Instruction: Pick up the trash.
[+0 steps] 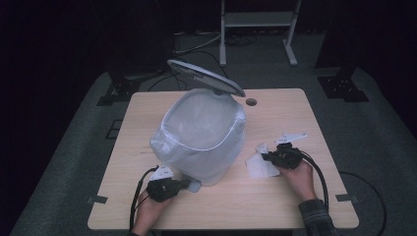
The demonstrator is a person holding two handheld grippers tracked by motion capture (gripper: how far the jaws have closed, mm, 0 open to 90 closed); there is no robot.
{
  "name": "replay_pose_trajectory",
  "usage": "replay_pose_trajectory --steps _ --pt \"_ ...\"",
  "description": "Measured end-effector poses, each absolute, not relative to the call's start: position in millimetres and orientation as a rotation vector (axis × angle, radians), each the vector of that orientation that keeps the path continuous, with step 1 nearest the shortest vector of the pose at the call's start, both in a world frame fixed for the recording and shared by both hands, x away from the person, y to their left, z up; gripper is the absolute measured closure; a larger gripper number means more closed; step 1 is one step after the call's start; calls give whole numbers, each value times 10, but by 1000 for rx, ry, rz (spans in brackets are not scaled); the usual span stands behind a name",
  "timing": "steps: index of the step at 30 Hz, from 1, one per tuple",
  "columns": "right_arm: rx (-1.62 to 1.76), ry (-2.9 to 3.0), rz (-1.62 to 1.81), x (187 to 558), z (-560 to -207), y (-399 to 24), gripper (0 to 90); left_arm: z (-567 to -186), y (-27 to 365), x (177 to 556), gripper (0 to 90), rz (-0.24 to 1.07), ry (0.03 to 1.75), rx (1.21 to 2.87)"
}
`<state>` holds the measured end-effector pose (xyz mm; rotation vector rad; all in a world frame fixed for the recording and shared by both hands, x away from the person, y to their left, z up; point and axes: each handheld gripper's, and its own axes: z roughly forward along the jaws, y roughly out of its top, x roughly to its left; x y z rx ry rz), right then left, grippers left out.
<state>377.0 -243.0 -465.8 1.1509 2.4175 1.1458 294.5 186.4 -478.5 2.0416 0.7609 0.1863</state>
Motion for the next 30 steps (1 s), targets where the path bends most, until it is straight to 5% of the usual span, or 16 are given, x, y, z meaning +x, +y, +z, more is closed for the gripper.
replay_pose_trajectory --steps 30 --pt "1019 2412 1344 3529 -4270 -2497 845 -4789 1868 2945 900 182 763 2037"
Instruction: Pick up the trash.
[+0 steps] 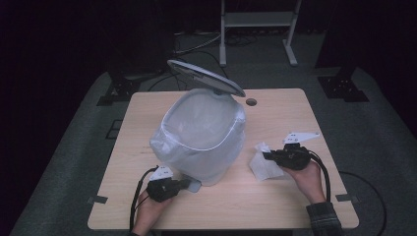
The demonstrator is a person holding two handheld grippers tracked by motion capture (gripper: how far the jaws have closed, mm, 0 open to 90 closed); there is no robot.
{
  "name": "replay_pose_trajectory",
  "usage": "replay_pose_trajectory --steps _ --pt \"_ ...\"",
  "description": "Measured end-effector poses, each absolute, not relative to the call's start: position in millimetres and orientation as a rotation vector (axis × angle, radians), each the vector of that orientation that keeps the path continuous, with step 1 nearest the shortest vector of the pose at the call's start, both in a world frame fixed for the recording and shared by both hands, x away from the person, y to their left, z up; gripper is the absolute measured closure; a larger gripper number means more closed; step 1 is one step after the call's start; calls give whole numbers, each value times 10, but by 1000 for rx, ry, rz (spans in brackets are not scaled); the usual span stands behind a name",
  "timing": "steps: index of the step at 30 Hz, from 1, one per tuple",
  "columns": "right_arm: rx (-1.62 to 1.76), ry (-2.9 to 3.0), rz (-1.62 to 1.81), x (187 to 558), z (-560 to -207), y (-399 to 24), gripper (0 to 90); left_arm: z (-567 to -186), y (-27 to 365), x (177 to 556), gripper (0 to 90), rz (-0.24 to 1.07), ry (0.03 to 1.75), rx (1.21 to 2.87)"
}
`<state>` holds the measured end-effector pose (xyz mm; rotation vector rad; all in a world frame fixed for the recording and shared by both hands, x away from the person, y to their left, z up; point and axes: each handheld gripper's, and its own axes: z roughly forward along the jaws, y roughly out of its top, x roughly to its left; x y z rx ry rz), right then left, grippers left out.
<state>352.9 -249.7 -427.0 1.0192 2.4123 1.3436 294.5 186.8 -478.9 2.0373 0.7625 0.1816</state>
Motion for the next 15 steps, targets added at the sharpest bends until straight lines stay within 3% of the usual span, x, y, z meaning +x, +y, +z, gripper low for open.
replay_pose_trajectory --steps 15 --pt "942 2397 1435 3462 -4018 -2502 847 -4789 1867 2943 900 182 765 2036"
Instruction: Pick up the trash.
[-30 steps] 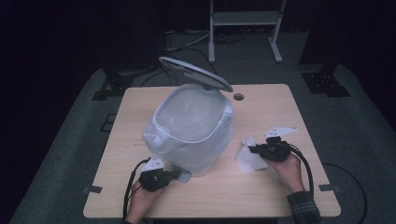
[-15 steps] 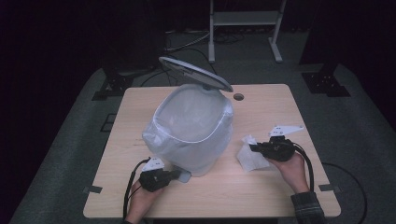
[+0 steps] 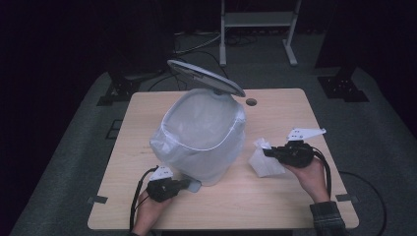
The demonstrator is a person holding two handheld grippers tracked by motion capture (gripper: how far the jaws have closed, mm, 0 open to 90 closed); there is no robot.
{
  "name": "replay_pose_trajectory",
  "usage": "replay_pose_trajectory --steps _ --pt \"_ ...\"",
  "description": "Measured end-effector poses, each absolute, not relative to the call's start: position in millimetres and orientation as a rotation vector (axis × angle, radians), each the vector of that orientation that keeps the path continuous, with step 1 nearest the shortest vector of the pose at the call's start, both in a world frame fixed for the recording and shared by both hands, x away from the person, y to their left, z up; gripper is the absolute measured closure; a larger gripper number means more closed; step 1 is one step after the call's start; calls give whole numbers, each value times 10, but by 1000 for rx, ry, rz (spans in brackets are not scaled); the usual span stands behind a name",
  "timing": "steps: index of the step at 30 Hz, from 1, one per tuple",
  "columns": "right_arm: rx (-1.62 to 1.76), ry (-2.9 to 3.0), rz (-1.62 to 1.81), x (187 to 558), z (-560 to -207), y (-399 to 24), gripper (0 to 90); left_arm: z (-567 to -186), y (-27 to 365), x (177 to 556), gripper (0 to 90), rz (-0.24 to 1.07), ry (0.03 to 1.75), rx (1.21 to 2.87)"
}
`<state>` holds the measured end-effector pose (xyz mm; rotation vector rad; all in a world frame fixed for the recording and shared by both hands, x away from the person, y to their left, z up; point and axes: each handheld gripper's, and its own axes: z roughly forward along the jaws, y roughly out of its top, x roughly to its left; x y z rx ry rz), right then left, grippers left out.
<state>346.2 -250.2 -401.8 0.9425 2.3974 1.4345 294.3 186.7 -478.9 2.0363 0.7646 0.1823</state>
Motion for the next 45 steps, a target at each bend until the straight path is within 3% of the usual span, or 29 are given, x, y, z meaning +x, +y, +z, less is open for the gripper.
replay_pose_trajectory --steps 45 --pt "717 2331 1671 3363 -3141 -2417 846 -4790 1873 2944 900 178 767 2035"
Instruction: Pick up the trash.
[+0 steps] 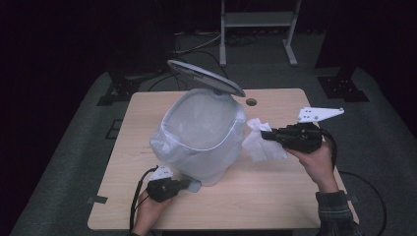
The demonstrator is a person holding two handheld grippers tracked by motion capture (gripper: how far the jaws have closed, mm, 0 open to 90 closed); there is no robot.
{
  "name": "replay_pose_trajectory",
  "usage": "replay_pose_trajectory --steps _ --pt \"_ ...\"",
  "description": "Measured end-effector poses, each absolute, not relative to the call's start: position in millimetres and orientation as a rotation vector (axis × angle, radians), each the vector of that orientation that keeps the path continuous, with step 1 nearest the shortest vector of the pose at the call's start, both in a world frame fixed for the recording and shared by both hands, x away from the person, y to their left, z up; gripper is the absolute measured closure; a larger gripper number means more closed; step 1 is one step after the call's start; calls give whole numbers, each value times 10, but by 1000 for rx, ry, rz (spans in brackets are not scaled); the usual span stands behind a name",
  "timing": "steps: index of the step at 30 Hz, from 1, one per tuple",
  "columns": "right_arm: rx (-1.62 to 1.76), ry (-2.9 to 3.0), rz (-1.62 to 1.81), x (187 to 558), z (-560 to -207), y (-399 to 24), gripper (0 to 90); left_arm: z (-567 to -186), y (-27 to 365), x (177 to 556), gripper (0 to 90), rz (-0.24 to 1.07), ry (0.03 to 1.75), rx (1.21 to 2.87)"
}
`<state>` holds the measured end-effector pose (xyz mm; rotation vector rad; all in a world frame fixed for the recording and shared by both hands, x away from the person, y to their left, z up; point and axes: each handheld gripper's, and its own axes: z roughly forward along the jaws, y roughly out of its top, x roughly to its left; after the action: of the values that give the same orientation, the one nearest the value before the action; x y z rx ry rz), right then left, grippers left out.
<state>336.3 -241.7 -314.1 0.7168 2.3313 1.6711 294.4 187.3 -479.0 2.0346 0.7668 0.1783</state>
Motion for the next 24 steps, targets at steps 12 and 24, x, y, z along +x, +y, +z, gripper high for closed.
replay_pose_trajectory --steps 12,24 --pt "649 2312 1729 3341 -2921 -2345 846 -4790 1874 2945 900 177 768 2034" --pt "582 2296 1786 3334 -2702 -2252 846 -4791 1872 2944 900 178 768 2032"
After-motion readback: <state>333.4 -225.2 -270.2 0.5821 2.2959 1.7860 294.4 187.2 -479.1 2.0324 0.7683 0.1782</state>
